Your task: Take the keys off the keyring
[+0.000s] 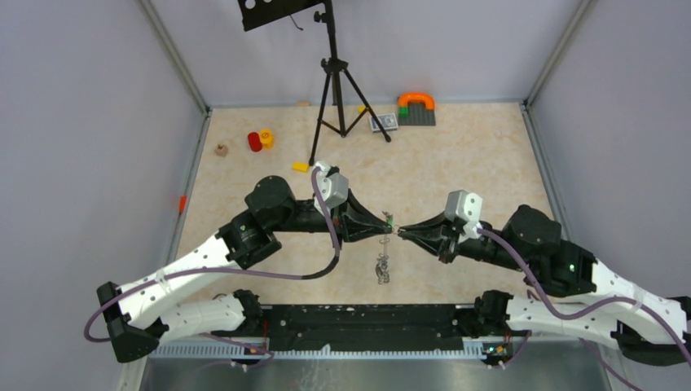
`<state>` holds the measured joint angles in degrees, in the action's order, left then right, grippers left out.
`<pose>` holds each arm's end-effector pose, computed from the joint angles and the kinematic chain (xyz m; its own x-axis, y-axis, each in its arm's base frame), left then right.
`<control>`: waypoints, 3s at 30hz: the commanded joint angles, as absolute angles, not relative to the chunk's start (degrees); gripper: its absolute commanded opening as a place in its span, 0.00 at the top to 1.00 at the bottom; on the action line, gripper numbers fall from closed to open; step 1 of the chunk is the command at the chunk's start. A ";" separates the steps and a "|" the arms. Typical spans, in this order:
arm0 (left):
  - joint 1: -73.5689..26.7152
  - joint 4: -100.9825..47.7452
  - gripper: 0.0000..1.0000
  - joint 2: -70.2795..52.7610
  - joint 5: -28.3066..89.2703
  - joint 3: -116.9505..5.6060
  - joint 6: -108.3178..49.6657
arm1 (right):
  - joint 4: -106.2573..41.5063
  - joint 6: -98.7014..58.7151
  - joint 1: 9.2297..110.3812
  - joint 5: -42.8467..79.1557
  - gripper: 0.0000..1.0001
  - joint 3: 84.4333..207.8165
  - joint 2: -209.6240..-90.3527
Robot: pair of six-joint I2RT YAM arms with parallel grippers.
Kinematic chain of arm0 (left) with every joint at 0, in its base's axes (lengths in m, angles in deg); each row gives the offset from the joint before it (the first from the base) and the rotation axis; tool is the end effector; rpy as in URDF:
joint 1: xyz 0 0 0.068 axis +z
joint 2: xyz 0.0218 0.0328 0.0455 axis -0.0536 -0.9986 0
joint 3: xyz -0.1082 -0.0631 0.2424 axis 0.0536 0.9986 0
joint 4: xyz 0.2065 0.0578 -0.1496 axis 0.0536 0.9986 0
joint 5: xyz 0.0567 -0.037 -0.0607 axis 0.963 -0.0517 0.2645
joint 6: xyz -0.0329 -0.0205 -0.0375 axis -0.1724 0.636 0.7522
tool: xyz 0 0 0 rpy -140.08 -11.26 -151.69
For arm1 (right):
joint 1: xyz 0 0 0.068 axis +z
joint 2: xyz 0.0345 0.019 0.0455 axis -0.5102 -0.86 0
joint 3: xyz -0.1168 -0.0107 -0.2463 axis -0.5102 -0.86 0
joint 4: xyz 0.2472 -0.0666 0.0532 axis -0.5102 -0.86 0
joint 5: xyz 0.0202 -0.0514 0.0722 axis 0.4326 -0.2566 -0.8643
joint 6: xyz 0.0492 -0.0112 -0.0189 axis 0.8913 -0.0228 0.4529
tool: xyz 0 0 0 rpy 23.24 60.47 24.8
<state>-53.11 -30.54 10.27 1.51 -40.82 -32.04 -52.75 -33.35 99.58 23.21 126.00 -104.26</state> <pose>0.1043 -0.1943 0.4098 -0.0867 -0.0910 -0.9921 0.9942 -0.0708 -0.0804 0.0429 0.1158 0.4054 0.1030 -0.0493 -0.9935 -0.9426 0.3140 -0.1133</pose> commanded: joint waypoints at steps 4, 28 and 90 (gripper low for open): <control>-53.01 -36.85 0.91 11.06 0.38 -40.34 -30.98 | -57.35 -35.38 99.98 23.55 1.00 134.80 -105.97; -53.00 -38.64 0.40 15.58 -0.01 -35.54 -29.74 | -63.51 -50.31 99.97 4.20 1.00 140.05 -103.54; -53.03 -36.58 0.54 14.62 2.15 -41.60 -28.21 | -70.53 -51.81 99.96 15.43 1.00 151.44 -117.16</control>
